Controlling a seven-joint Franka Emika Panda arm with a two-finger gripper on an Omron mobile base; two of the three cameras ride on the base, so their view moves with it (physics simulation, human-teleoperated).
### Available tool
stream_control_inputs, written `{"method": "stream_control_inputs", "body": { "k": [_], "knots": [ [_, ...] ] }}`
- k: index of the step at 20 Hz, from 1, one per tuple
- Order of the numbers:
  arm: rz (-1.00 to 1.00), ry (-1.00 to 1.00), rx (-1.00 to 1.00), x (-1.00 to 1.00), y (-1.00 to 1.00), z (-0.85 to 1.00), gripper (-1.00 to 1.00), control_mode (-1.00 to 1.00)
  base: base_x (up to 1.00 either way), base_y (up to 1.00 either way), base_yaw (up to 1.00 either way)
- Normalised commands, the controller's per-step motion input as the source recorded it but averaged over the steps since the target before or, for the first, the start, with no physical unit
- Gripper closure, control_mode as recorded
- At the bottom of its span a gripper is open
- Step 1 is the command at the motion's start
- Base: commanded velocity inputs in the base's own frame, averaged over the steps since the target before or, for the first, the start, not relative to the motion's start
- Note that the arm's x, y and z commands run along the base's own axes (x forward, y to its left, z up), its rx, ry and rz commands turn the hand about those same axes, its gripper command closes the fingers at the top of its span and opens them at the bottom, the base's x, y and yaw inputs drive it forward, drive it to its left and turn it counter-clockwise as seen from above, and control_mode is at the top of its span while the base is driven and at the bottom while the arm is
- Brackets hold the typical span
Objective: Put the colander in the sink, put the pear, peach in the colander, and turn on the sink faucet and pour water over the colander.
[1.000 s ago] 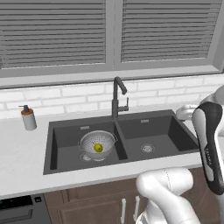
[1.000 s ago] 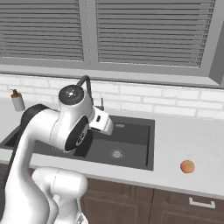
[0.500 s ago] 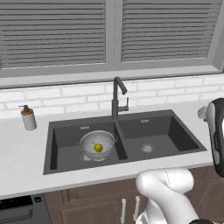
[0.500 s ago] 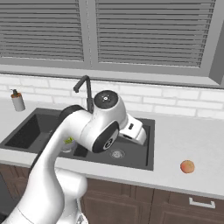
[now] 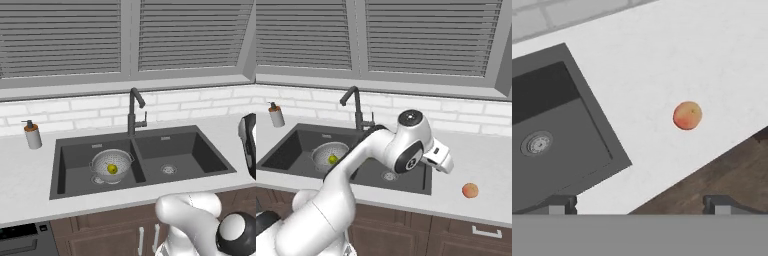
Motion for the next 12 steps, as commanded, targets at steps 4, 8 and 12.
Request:
{"method": "stream_control_inputs", "body": {
  "k": [4,8,12],
  "knots": [
    [0.0,0.0,0.0,0.17,-0.75,-0.47,-1.0,-1.0,0.0,0.0,0.0],
    [0.0,0.0,0.02,0.17,-0.75,-0.49,-1.0,-1.0,0.0,0.0,0.0],
    [0.0,0.06,0.01,0.28,-0.68,-0.39,-1.0,-1.0,0.0,0.0,0.0]
  ]
}}
